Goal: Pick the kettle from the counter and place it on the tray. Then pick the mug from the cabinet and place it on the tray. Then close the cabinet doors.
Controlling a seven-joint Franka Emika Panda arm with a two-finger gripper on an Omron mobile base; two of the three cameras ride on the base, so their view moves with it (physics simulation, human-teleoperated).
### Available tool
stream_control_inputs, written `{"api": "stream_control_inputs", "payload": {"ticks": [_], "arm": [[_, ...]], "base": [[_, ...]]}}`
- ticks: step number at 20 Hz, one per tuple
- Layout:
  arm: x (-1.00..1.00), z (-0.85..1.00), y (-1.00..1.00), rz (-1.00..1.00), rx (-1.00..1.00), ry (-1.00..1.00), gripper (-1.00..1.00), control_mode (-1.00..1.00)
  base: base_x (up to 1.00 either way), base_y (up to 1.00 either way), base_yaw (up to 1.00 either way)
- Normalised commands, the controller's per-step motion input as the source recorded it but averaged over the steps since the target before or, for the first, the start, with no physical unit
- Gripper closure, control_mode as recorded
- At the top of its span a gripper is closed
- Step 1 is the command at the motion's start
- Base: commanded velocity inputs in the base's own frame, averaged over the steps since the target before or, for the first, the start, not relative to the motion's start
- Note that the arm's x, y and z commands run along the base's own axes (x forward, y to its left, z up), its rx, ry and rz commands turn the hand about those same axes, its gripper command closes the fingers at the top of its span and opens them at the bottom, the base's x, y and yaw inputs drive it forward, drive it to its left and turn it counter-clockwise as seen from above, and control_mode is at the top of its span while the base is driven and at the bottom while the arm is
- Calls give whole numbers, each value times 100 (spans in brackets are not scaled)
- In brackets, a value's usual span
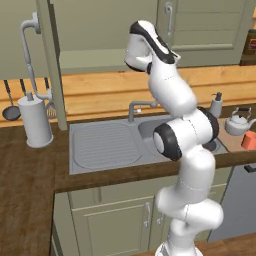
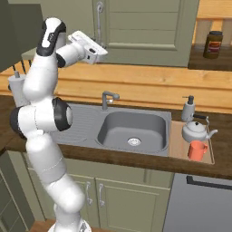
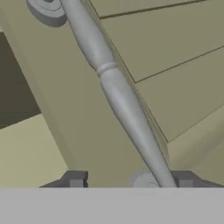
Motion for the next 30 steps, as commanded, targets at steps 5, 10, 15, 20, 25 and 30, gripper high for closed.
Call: {"api": "stream_control_inputs", "payload": {"ticks": [5, 10, 15, 20, 25, 30], "arm": [[-4, -85, 5, 0, 0, 0, -100, -100], [-27, -87, 6, 0, 0, 0, -100, -100], [-42, -56, 12, 1, 0, 0, -100, -100], [-85, 24, 6, 1, 0, -1, -100, -100], [-72, 56, 8, 0, 0, 3, -100, -100], [-70, 56, 15, 0, 0, 15, -100, -100]], "base": [[0, 0, 0], [0, 0, 0], [0, 0, 0], [0, 0, 0], [0, 0, 0], [0, 0, 0]]}}
